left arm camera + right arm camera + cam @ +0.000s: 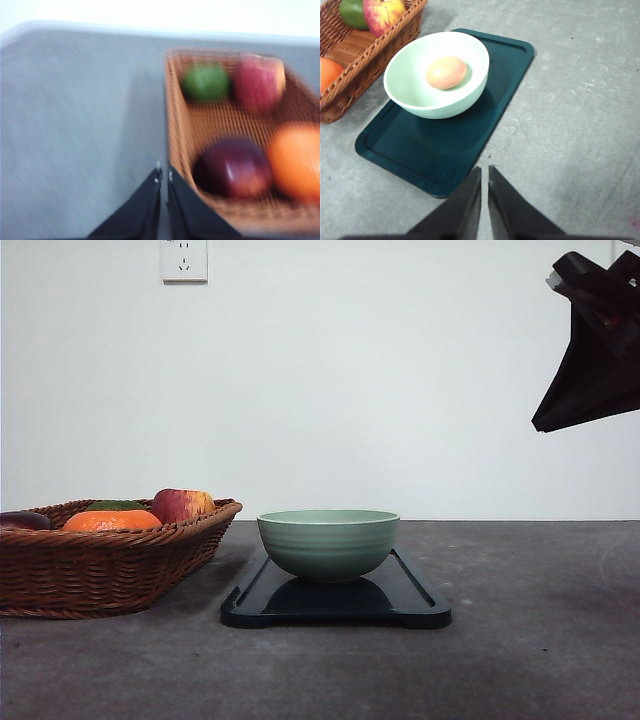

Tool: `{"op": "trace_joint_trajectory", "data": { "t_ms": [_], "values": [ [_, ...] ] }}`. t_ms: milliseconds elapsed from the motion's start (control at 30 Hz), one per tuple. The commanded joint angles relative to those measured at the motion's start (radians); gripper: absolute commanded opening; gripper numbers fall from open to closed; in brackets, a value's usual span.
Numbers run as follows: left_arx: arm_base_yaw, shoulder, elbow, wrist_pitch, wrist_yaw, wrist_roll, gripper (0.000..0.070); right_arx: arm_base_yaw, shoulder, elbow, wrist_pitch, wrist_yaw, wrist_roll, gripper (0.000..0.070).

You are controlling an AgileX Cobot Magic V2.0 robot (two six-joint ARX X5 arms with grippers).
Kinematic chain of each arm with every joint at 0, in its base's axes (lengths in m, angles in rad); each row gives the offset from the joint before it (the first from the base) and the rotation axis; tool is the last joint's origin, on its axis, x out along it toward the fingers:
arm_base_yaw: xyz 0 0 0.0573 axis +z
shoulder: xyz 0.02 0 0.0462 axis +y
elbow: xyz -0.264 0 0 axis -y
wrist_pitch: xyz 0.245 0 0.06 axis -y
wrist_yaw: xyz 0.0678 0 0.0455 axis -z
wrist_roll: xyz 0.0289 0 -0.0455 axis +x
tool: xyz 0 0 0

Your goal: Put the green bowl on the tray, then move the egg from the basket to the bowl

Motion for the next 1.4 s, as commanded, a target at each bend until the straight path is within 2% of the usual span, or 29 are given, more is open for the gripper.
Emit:
{"op": "trace_joint_trajectory", "data": {
  "t_ms": [0, 733, 767, 900, 1100, 1233, 1367],
  "values": [
    [0.005, -0.008, -0.02, -0.002, -0.002, 0.007, 0.0013, 0.004, 0.006, 0.004, 0.012, 0.001, -0.008, 0.0016],
    [0.007, -0.007, -0.02, 0.016, -0.002, 0.013, 0.0013, 0.004, 0.006, 0.004, 0.014, 0.001, -0.008, 0.0016],
    [0.007, -0.007, -0.02, 0.016, -0.002, 0.013, 0.0013, 0.004, -0.001, 0.004, 0.013, 0.003, -0.016, 0.0016],
    [0.007, -0.007, -0.02, 0.016, -0.002, 0.013, 0.0013, -0.005, -0.076, -0.004, 0.013, 0.045, -0.154, 0.0016],
    [0.007, -0.007, -0.02, 0.016, -0.002, 0.013, 0.0013, -0.107, -0.269, -0.08, 0.014, 0.062, -0.217, 0.0016],
    [0.007, -0.007, -0.02, 0.017, -0.002, 0.013, 0.0013, -0.208, -0.442, -0.196, 0.024, 0.061, -0.21, 0.0016],
    [0.007, -0.007, -0.02, 0.016, -0.002, 0.013, 0.0013, -0.284, -0.633, -0.345, 0.093, 0.06, -0.19, 0.0016]
  ]
}}
